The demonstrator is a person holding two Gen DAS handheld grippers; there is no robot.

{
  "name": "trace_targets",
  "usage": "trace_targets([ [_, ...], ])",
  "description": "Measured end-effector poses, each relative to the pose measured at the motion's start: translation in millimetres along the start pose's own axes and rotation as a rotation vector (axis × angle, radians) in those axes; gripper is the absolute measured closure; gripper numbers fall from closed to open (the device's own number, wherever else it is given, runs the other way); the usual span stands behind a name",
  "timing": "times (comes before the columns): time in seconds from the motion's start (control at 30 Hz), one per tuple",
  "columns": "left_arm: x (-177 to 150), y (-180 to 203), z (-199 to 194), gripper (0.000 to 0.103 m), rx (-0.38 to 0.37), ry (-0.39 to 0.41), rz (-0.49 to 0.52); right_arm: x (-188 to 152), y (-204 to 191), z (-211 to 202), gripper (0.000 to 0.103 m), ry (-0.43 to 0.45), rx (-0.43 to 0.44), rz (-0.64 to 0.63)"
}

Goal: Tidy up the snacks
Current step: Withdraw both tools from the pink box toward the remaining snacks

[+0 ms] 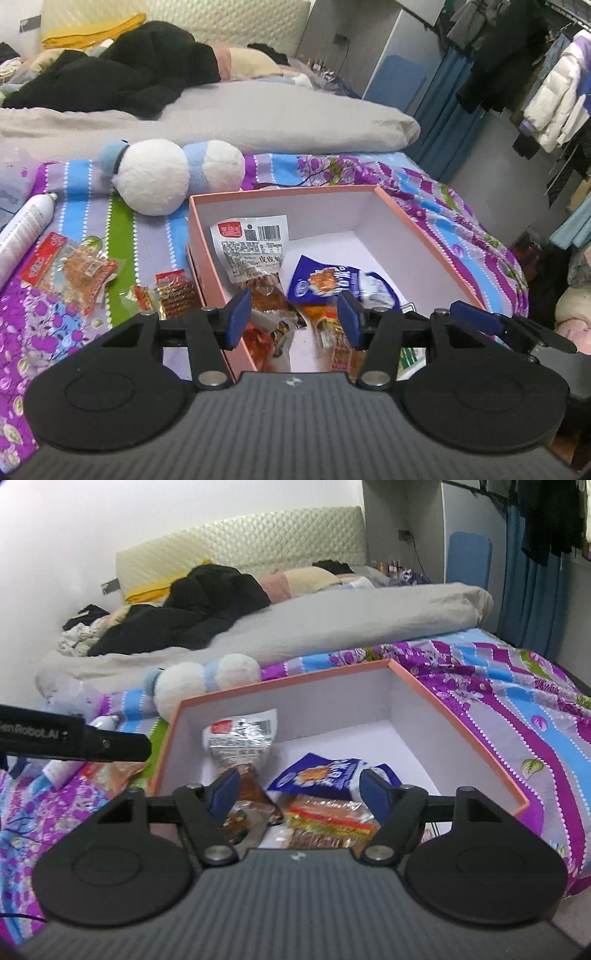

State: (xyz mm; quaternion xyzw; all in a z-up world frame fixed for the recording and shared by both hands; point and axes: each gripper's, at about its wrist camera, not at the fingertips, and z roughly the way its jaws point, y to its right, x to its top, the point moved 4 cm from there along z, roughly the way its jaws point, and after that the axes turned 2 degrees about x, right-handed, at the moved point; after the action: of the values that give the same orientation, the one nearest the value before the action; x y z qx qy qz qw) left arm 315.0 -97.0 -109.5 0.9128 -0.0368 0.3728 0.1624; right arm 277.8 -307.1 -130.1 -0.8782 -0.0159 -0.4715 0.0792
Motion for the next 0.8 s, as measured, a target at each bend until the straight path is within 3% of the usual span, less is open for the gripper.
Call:
trace_targets([
  [0.37, -35, -5, -83, 0.046, 0.016, 0.069, -0.011, -19, -32, -62, 0.030, 0.049, 0.043, -0.007],
  [0.8, -89, -17, -146, 0.046, 0.035, 0.113, -0.029, -58, -64, -101, 0.030, 0.053, 0.083, -0.012],
])
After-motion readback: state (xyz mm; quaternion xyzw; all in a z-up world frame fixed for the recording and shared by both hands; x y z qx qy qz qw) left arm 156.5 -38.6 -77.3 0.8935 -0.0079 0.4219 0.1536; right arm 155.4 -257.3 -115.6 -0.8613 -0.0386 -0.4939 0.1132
